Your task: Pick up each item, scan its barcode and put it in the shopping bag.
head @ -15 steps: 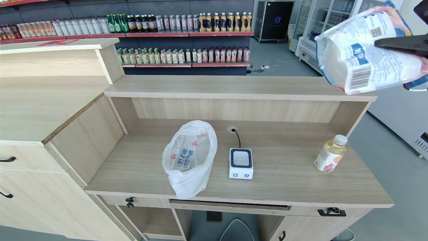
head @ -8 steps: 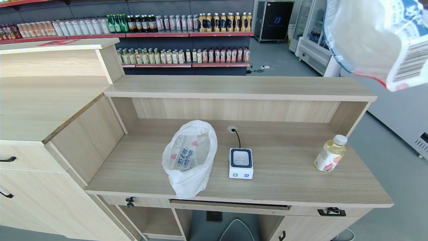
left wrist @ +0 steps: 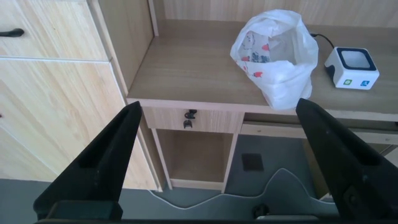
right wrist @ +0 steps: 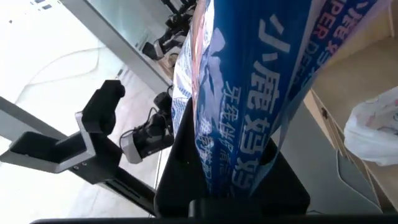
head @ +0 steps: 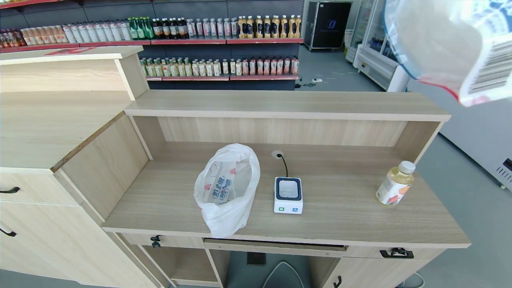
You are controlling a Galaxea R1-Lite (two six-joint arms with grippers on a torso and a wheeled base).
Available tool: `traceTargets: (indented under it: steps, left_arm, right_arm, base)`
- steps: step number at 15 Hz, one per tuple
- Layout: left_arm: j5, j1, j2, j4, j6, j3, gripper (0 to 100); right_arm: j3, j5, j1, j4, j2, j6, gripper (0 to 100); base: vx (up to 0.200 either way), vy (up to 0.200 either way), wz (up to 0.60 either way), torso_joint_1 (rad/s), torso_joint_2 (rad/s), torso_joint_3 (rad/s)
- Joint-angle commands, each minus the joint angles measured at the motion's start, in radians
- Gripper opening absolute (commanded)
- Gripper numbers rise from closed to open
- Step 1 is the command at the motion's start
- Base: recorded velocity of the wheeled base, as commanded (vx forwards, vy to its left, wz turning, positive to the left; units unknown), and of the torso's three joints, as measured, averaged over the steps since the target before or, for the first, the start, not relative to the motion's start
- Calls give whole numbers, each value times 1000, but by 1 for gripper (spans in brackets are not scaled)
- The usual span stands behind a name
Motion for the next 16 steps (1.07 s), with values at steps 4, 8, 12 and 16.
traceTargets:
  steps: [4, 8, 12, 16]
  left_arm:
    - [0, 0, 0, 0, 0, 0, 100]
    - [0, 0, 0, 0, 0, 0, 100]
    - [0, 0, 0, 0, 0, 0, 100]
    - [0, 0, 0, 0, 0, 0, 100]
  right_arm:
    - [275, -159, 91, -1, -116, -111, 0]
    - [393, -228, 87, 5, -131, -163, 0]
    - [419, -231, 91, 11, -143, -137, 0]
    - [453, -230, 160, 9, -180, -82, 0]
  base:
    - [0, 0, 0, 0, 0, 0]
    - [0, 0, 0, 0, 0, 0]
    - [0, 0, 0, 0, 0, 0]
    - [0, 0, 0, 0, 0, 0]
